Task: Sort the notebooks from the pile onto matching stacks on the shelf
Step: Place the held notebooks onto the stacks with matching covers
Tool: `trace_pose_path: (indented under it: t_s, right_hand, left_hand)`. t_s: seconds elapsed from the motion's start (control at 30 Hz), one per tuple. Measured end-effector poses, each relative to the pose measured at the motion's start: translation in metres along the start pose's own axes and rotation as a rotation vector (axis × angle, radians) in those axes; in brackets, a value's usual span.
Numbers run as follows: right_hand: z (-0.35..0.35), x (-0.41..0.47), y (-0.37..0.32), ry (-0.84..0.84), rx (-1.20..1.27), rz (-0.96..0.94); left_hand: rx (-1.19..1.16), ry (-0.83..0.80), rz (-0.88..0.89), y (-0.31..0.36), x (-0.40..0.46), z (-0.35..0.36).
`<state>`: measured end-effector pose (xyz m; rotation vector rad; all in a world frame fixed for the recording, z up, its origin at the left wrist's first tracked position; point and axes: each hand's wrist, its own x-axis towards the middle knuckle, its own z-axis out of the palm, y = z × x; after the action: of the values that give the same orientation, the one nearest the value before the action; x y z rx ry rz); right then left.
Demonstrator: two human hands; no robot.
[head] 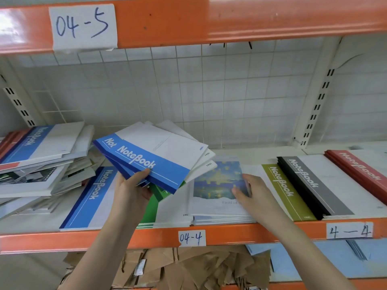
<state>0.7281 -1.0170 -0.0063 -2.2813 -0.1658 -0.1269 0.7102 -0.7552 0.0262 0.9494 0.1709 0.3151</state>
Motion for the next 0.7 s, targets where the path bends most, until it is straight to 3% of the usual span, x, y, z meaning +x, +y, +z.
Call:
trace_pose_path:
  t_s: [0.2,0.7]
  right_hand:
    - [-0.008,0.003,0.009,-0.019,0.107,0.124]
    - [0.009,-0.003,0.006,0.115,0.134,0.124]
  left_hand:
    - [0.023,-0.028,-0.020,0.000,-0.005,0.001]
    - [0.032,-0.059,-0.063,-0.005,-0.012,0.006]
